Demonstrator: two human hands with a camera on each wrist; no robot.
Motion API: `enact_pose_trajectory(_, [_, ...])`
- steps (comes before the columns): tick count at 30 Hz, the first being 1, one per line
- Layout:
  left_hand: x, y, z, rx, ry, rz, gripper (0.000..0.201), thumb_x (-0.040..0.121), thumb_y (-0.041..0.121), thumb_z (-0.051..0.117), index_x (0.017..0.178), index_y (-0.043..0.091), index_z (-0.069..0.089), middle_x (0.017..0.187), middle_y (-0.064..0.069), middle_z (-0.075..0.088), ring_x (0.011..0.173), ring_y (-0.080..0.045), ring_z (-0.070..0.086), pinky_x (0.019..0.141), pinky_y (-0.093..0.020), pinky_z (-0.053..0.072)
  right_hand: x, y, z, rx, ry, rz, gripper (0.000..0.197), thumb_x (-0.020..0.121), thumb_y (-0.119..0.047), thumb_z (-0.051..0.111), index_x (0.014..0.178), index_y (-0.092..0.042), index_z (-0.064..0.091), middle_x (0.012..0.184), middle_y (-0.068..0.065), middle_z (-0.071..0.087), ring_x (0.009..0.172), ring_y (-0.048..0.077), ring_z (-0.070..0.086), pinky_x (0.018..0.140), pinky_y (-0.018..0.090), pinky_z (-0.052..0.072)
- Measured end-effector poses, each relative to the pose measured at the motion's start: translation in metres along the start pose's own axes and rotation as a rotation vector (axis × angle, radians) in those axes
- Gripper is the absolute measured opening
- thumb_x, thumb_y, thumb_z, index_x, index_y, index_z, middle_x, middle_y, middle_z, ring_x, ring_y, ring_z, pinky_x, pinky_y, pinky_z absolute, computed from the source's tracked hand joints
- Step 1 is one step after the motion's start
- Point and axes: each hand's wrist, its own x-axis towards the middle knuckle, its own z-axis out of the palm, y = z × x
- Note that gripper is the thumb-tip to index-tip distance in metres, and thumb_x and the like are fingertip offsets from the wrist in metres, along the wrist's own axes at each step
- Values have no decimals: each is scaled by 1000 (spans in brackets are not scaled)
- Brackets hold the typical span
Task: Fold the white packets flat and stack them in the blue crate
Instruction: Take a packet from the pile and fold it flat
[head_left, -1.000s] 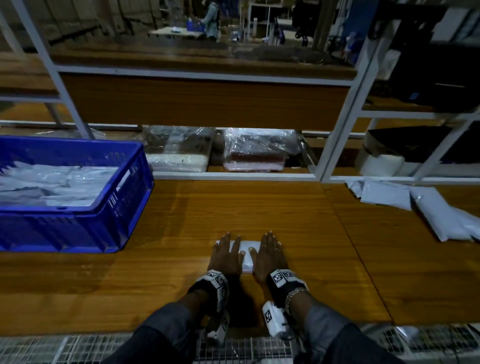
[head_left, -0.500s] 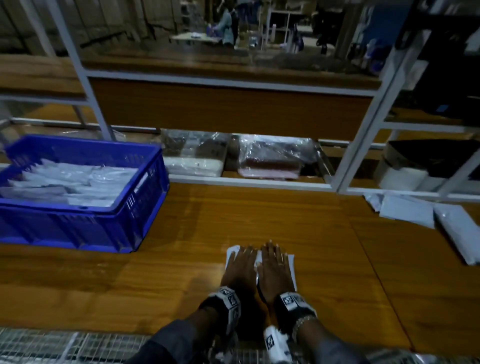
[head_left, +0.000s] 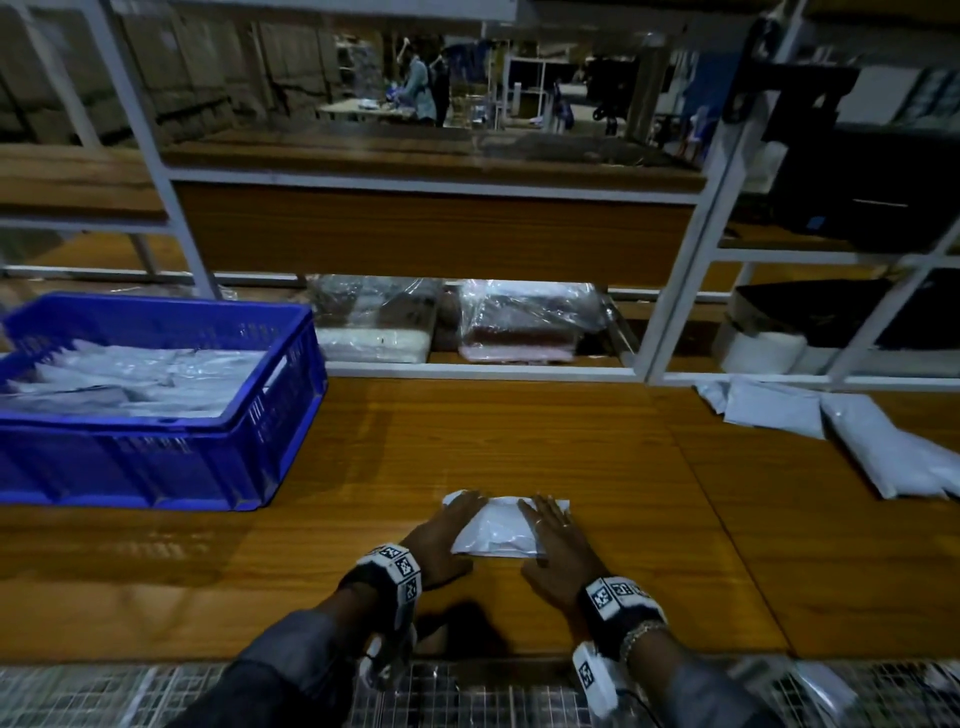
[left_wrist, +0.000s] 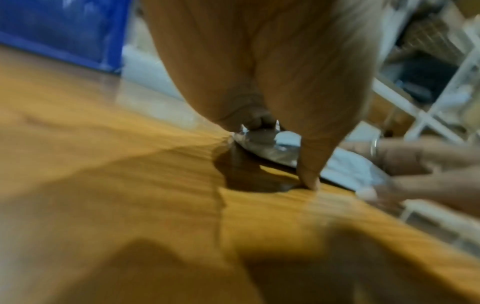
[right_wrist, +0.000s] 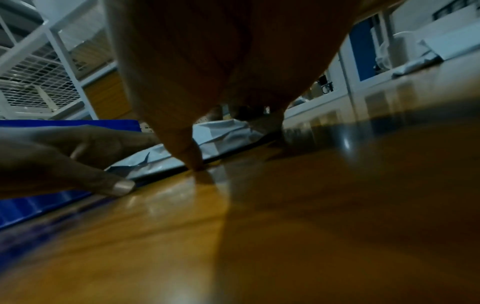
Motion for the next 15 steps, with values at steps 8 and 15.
enact_pose_trajectory(8, [12,28,-45,-177,22,-146,47,78,29,70,125,23,67,108,4,73,91,-14,71,81,-42,59,12,4,-58,60,-34,40,48,74,-39,63,122,-38,60,118,-8,69,102,17,68,85,43,59])
enact_pose_trajectory(15, [17,18,-49,-282,234,-364,59,92,34,70,143,15,47,125,-13,67,100,-23,65,83,-37,55,39,9,-72,232,92,125,50,88,-19,75,135,-16,58,136,5,59,120,24,58,94,31,50])
